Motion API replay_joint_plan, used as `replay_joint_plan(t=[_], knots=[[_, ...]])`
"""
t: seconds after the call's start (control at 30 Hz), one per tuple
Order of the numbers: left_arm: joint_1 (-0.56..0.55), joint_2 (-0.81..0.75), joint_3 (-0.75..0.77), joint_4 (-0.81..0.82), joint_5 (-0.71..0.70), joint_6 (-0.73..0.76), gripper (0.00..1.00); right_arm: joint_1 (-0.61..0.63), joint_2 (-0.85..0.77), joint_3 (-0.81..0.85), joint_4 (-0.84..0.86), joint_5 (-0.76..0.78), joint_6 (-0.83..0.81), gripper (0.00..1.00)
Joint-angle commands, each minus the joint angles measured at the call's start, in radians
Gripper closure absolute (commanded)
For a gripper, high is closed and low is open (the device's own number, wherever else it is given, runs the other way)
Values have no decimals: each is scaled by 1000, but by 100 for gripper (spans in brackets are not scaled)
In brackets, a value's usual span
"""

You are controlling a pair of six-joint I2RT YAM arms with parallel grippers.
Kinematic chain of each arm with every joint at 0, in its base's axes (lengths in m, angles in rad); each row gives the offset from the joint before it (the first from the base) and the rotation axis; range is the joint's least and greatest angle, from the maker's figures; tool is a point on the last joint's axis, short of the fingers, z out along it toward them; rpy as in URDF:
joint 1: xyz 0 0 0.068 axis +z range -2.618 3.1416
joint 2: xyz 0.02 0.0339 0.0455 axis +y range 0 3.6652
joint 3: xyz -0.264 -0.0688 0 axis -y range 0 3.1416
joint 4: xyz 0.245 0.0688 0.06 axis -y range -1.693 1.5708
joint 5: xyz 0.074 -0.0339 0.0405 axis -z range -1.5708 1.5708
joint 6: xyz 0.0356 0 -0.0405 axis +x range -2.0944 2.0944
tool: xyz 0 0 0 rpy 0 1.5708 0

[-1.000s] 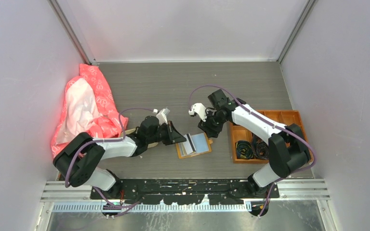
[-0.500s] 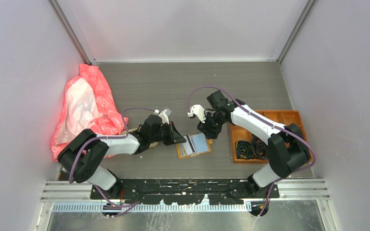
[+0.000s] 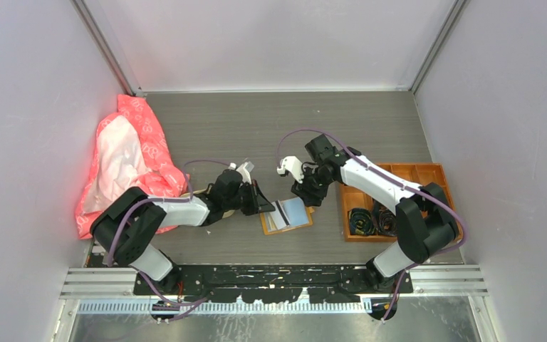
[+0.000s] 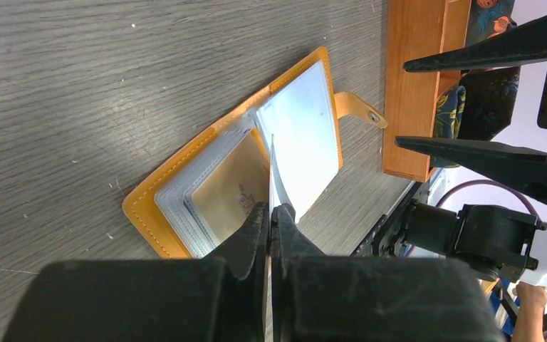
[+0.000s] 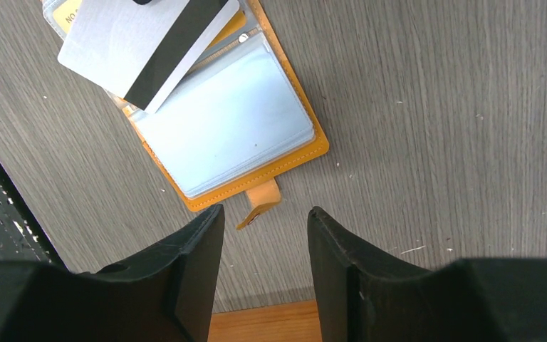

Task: Put the credit cards into the card holder
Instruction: Insert the credit card into the card holder.

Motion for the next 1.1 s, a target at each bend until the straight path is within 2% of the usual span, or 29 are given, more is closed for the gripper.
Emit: replay_joint_plan(t=[0.0, 0.63, 1.07], knots=[[-2, 2, 29, -26, -34, 9, 100, 6, 8, 4, 3, -21, -17, 48], [-2, 82, 91, -91, 9, -12, 100, 9, 2, 7, -7, -30, -22, 48], [9, -19, 131, -277, -83, 81, 100, 11, 2, 7, -9, -36, -25, 48]])
